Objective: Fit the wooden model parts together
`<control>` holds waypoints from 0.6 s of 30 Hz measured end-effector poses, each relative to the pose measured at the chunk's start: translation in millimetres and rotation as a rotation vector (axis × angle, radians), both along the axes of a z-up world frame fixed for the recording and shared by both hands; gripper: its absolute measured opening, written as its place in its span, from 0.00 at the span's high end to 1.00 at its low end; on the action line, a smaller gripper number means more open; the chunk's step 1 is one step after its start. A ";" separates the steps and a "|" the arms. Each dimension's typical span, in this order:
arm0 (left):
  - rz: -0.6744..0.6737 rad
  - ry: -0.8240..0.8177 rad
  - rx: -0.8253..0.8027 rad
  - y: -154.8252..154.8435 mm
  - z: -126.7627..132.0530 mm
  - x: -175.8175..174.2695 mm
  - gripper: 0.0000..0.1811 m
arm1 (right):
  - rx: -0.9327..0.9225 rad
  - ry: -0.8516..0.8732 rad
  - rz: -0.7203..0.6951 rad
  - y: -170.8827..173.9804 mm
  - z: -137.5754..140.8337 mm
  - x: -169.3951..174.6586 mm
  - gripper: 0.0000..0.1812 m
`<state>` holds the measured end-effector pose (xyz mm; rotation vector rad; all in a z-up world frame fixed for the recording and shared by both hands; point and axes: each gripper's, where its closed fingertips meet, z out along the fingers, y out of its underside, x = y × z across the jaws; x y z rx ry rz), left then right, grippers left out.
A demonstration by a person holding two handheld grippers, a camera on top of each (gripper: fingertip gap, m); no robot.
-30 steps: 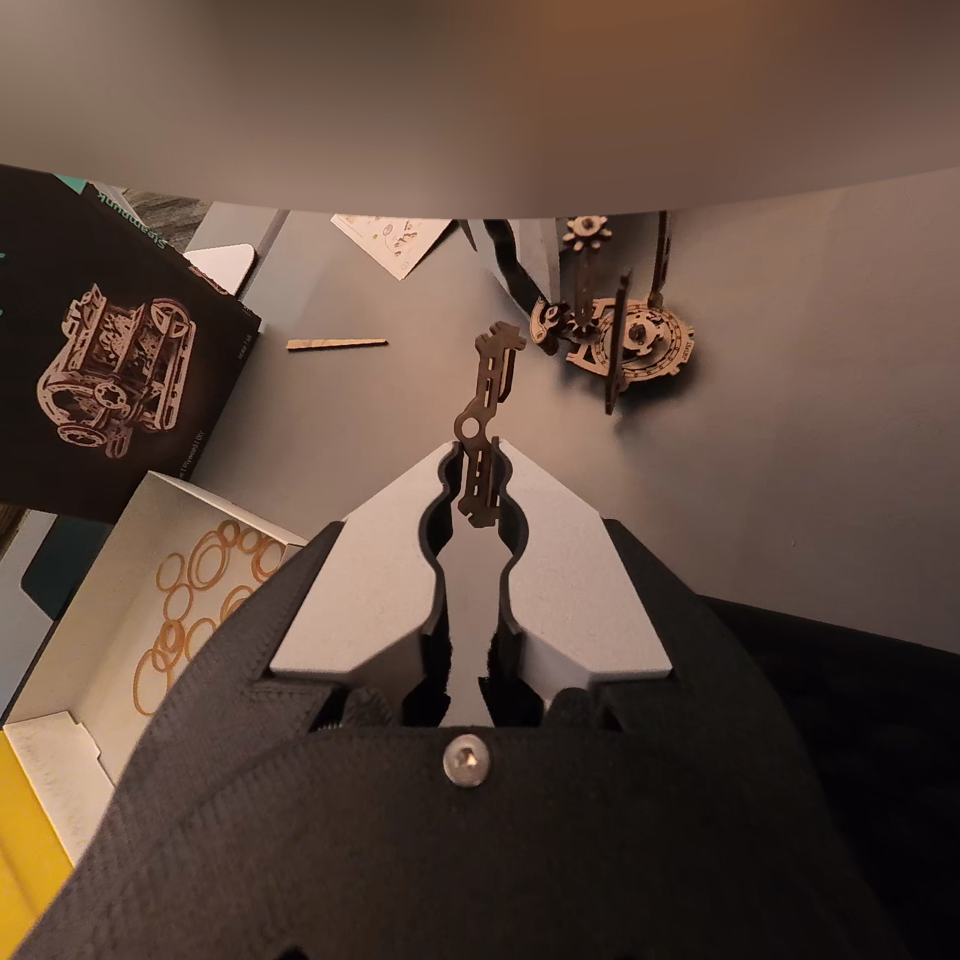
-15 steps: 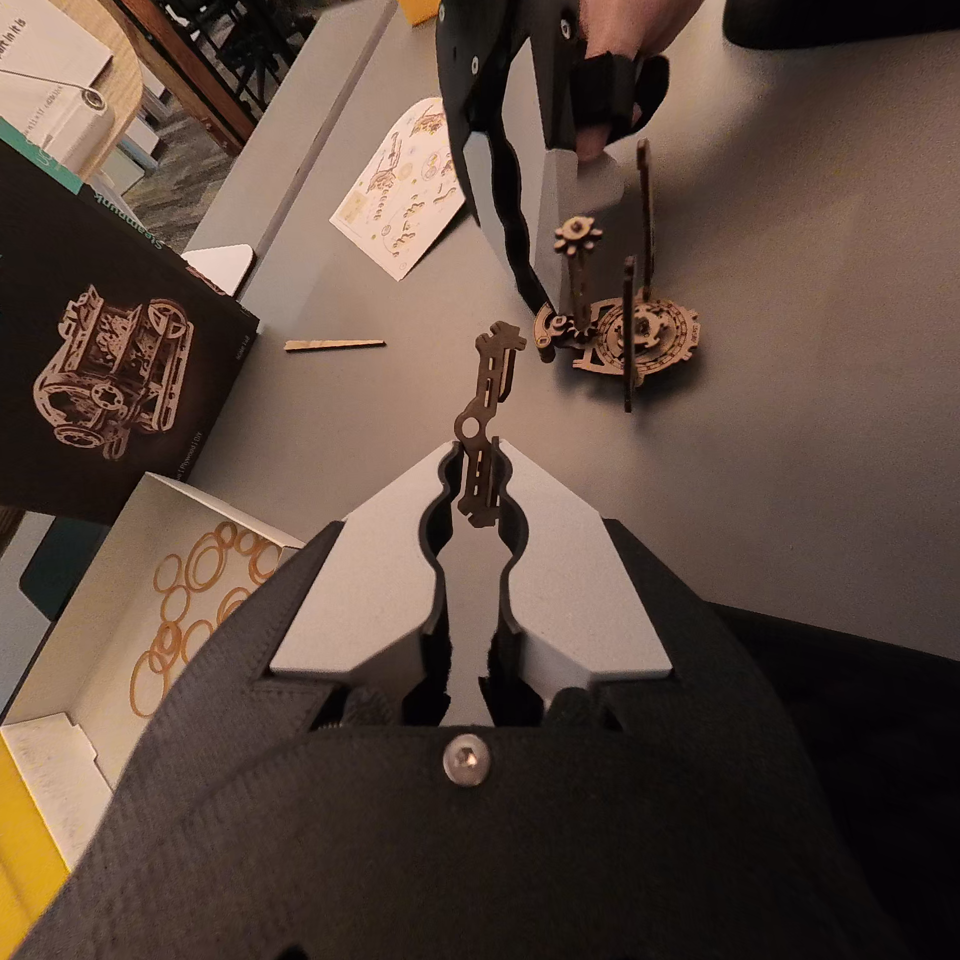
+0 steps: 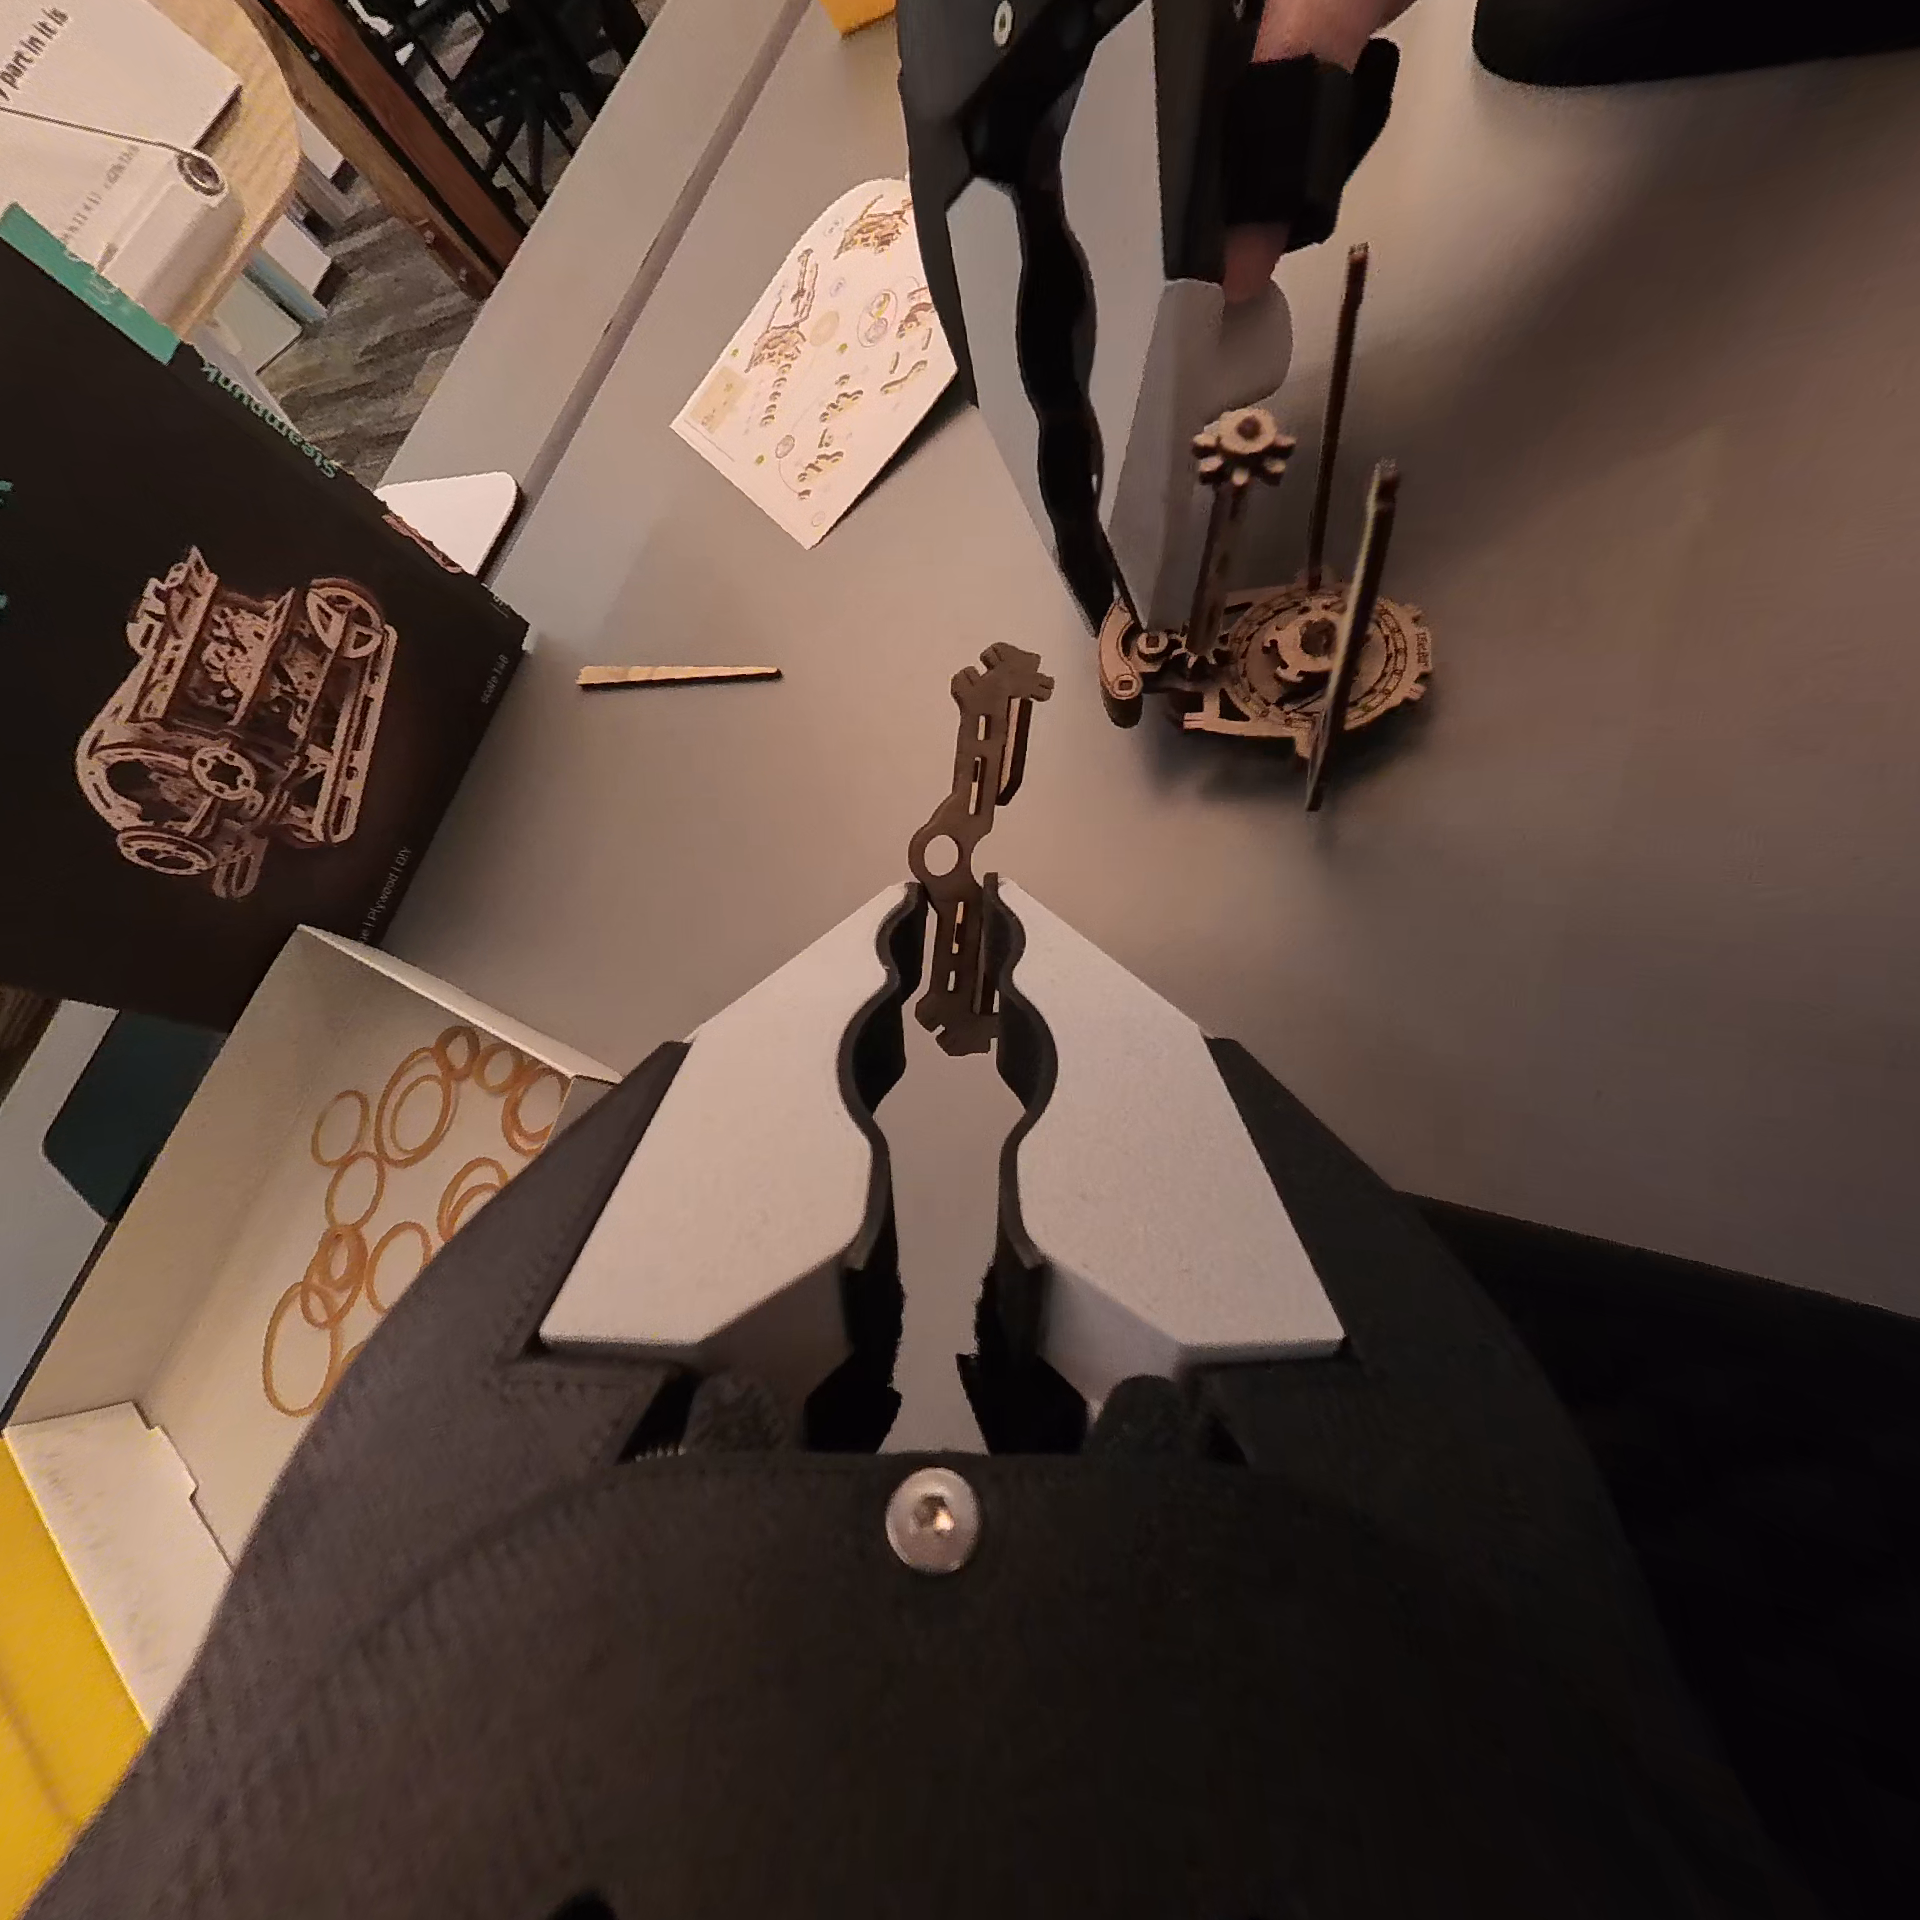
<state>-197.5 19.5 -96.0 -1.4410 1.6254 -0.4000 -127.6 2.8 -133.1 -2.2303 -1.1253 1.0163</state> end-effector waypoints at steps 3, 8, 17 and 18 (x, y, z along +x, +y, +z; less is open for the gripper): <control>0.005 0.003 0.002 1.3 -0.6 -1.1 0.95 | 0.013 -0.007 0.008 -0.5 0.2 -1.0 0.93; 0.010 0.011 0.009 2.3 -1.6 -2.0 0.95 | 0.002 -0.004 0.014 -2.8 1.4 -0.1 0.92; 0.012 0.012 0.000 3.3 -3.4 -1.7 0.95 | 0.011 0.030 0.011 0.8 8.2 4.5 0.91; 0.013 0.011 -0.001 3.3 -3.5 -1.6 0.95 | 0.011 0.032 0.012 0.6 7.8 4.6 0.91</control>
